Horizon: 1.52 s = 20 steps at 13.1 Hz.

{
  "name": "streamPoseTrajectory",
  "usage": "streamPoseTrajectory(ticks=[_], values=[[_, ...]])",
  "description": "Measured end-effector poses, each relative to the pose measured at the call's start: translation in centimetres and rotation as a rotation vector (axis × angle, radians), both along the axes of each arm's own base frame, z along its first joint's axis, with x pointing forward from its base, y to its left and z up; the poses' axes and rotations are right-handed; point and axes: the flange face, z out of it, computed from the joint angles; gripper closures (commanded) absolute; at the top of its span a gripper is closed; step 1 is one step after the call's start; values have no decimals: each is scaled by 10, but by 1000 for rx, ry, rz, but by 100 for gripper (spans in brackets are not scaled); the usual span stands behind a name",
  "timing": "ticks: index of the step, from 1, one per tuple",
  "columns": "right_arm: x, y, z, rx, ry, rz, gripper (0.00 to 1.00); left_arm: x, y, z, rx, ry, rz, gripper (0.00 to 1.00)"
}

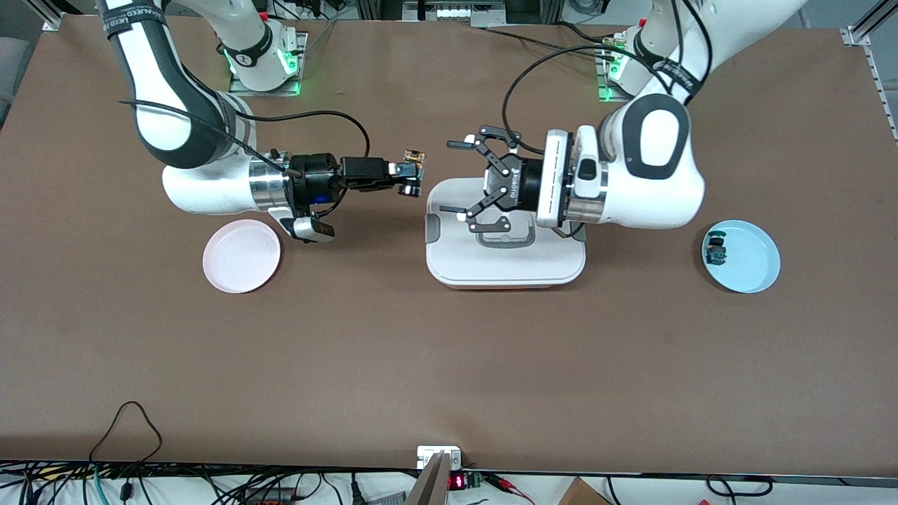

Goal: Transfer orange switch to right arm and place
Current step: 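Carry the switch to the white plate while the left gripper withdraws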

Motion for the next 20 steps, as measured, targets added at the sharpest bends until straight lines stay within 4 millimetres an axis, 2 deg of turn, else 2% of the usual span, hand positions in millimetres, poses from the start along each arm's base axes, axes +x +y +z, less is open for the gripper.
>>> streamPoseTrajectory(ticks=[3, 5, 7, 9, 11, 14, 16, 18, 20], values=[[3, -15, 7, -23, -27, 13, 100, 0, 27, 16, 215, 121, -74, 0], [5, -33, 12, -77, -64, 43, 100, -1, 36, 22, 382, 182, -90, 0], [8, -64, 13, -136, -91, 94, 100, -1, 43, 26, 563, 254, -81, 0], [11, -101, 12, -207, -114, 144, 100, 0, 52, 41, 737, 356, -47, 0], [13, -128, 7, -295, -174, 189, 100, 3, 66, 50, 920, 437, 24, 0], [9, -155, -9, -461, -293, 309, 100, 11, 89, 30, 1174, 460, 129, 0], [6, -179, -22, -594, -393, 432, 100, 5, 103, 22, 1398, 522, 197, 0], [5, -207, -32, -737, -509, 583, 100, -1, 112, 34, 1576, 562, 299, 0], [8, -226, -32, -875, -631, 719, 100, -5, 125, 47, 1686, 628, 393, 0]])
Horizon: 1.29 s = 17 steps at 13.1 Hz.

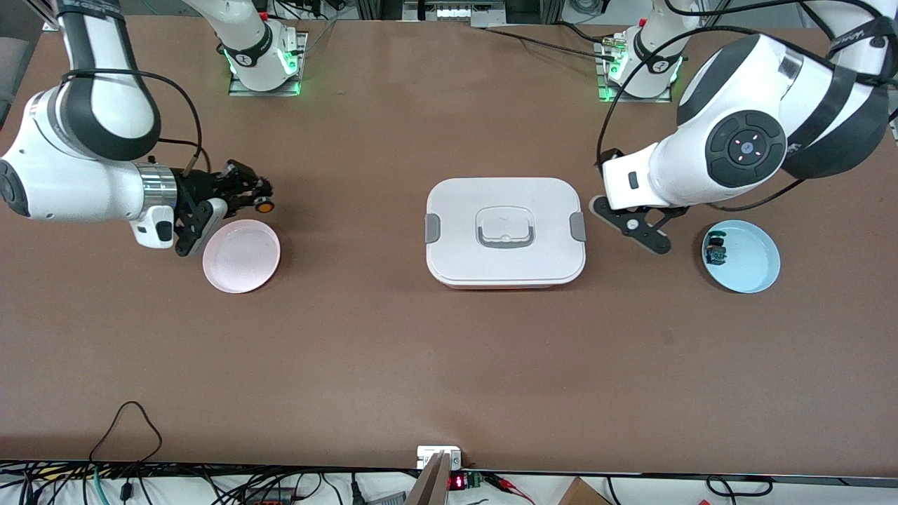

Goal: Transfer orange switch to right arm and place
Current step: 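Carry the switch to the white plate while the left gripper withdraws, then lower the switch onto the white plate and open the right gripper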

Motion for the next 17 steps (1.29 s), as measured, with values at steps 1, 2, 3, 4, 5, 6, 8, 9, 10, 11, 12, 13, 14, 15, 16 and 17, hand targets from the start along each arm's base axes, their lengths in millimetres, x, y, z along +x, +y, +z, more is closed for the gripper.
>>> streamPoseTrajectory(ticks=[1, 2, 3, 4, 5, 6, 8, 9, 10, 11, 12, 13, 14, 15, 16, 17], values=[[2, -7, 2, -61, -48, 70, 100, 4, 10, 12, 31, -22, 35, 0], [4, -12, 3, -115, -95, 145, 100, 11, 25, 27, 47, -56, 80, 0], [7, -13, 3, -157, -139, 223, 100, 18, 42, 39, 70, -91, 130, 0], [10, -12, 3, -192, -178, 298, 100, 21, 60, 49, 100, -121, 183, 0], [12, -11, 1, -229, -217, 370, 100, 21, 77, 60, 110, -151, 253, 0], [14, -10, -3, -255, -255, 432, 100, 20, 97, 71, 101, -194, 342, 0], [15, -11, -19, -266, -330, 542, 100, 17, 152, 87, 60, -330, 502, 0], [15, -12, -29, -269, -366, 596, 100, 13, 178, 89, 43, -401, 549, 0], [12, -14, -41, -277, -398, 648, 100, 4, 197, 83, 29, -446, 562, 0], [9, -15, -53, -291, -421, 691, 100, -7, 203, 73, 22, -452, 536, 0], [5, -16, -64, -309, -440, 732, 100, -17, 200, 63, 19, -445, 510, 0], [1, -16, -75, -328, -458, 766, 100, -24, 196, 58, 18, -437, 498, 0], [-3, -16, -84, -342, -476, 790, 100, -27, 193, 55, 18, -432, 491, 0], [-8, -16, -94, -347, -493, 805, 100, -28, 191, 54, 18, -427, 488, 0], [-13, -15, -104, -347, -509, 814, 100, -29, 191, 54, 21, -417, 488, 0], [-17, -15, -113, -345, -517, 820, 100, -31, 191, 53, 26, -401, 488, 0]])
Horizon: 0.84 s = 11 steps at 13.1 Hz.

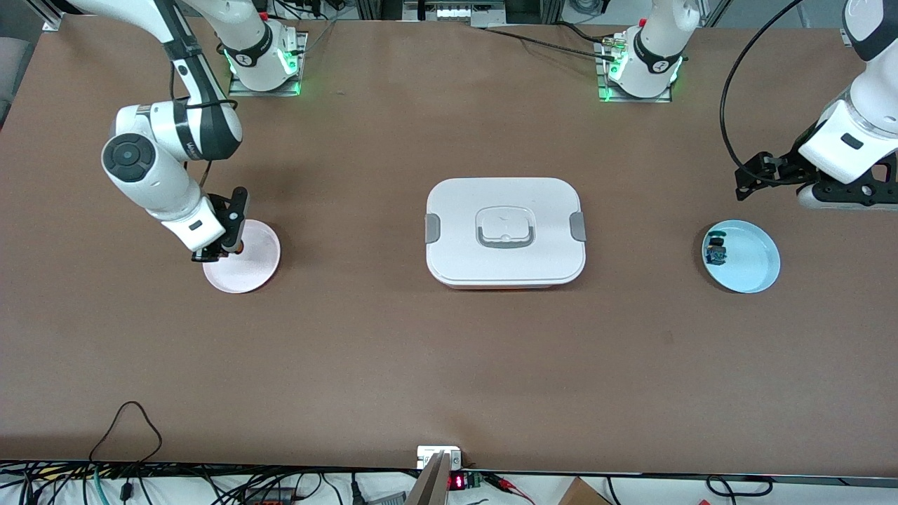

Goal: Transfer orange switch to right arm and place
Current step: 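Lower the switch onto the white plate and open the right gripper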

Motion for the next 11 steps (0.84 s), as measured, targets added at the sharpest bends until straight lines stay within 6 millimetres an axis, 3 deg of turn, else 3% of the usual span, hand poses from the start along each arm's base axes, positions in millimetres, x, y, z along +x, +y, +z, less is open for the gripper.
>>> streamPoseTrajectory(ticks=[5, 11], values=[[-8, 1, -32, 17, -19, 16, 100, -5, 0, 1, 2, 35, 9, 0], [-13, -18, -67, 19, -1, -3, 100, -5, -6, 3, 2, 32, 15, 0]])
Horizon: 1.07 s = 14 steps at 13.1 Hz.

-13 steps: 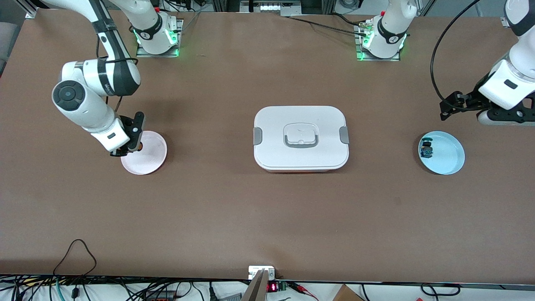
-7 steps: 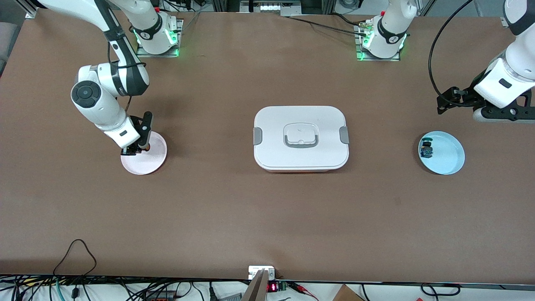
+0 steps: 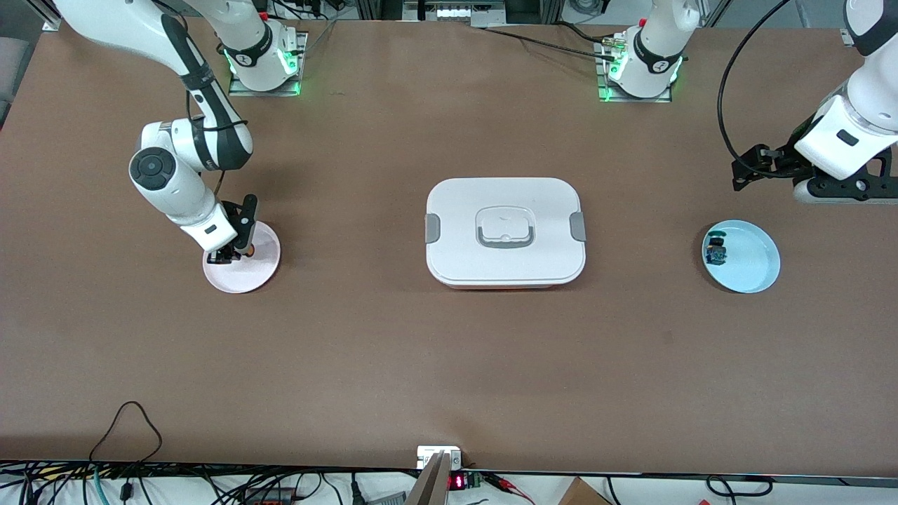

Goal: Transfer orange switch to right arm and place
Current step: 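Lower the switch onto the white plate and open the right gripper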

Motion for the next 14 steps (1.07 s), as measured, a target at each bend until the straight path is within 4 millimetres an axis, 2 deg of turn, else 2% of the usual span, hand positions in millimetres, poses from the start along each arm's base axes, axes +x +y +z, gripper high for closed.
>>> streamPoseTrajectory(ticks=[3, 4, 5, 6, 11, 13, 14], values=[[-5, -3, -11, 2, 9, -4, 98, 0, -5, 1, 0, -1, -7, 0], [-8, -5, -15, 4, 10, -7, 88, 0, -6, 1, 0, -1, -9, 0], [-11, -7, -20, 6, 13, -10, 55, 0, -8, 1, 0, -2, -11, 0], [-12, -9, -23, 6, 16, -13, 1, 0, -8, 1, 0, -2, -11, 0], [-11, -19, -21, 5, 14, -34, 0, 0, -8, 1, 0, -2, -10, 0], [-7, -20, -7, 2, 7, -38, 0, 0, -8, 1, 0, -2, -10, 0], [-4, -20, 6, -2, 4, -43, 0, 0, -8, 1, 0, -2, -10, 0]])
